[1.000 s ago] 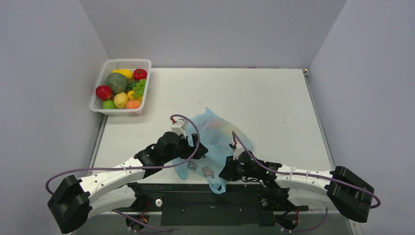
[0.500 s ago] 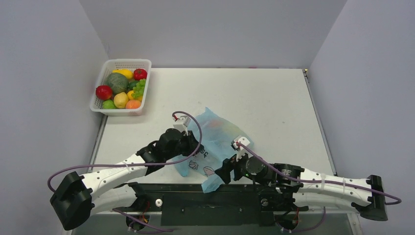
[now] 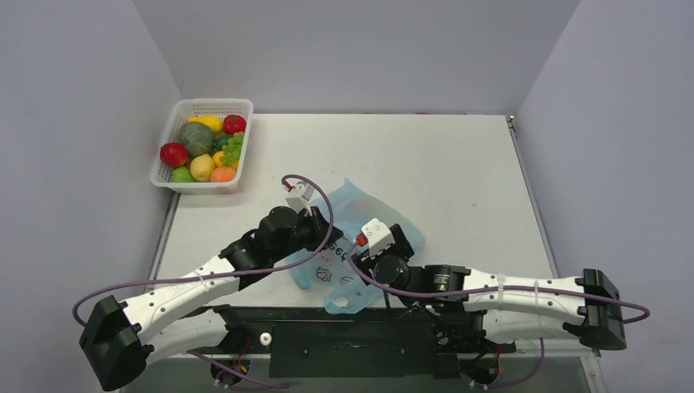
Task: Take the fake fruits out of the plastic bag
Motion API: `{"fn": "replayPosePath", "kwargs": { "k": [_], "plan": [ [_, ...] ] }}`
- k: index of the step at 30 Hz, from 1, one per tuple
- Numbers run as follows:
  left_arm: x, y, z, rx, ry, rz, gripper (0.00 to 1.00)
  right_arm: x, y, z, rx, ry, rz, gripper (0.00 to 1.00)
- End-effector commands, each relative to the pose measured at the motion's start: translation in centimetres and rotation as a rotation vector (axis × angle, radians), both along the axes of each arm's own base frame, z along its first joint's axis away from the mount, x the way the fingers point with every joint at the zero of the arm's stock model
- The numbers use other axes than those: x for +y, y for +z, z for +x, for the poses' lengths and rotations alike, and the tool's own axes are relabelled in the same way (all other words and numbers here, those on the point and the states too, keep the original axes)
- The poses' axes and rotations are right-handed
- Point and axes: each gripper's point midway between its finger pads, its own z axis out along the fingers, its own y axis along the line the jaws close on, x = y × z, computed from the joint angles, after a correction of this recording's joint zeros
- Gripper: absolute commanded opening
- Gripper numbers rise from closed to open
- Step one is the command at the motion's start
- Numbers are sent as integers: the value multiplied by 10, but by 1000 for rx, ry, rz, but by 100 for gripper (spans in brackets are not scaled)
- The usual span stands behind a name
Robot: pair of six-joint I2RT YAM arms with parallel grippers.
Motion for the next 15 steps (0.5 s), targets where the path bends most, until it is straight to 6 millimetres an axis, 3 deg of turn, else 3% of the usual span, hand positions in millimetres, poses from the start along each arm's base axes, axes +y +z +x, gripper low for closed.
{"fn": "replayPosePath", "kwargs": {
  "k": [1, 5, 7, 12, 15],
  "plan": [
    [-3, 25, 1, -15, -7, -47, 0, 0, 28, 28, -165, -151, -47, 76],
    [-3, 26, -3, -5, -15, -60, 0, 2, 20, 41, -190, -223, -100, 72],
    [-1, 27, -8, 1, -27, -69, 8, 3, 11, 47, -172, -234, -96, 63],
    [3, 33, -25, 0, -76, -108, 44, 7, 2, 55, -92, -196, -35, 15],
    [2, 37, -39, -11, -137, -155, 57, 11, 10, 52, -44, -132, 54, 0]
  ]
}}
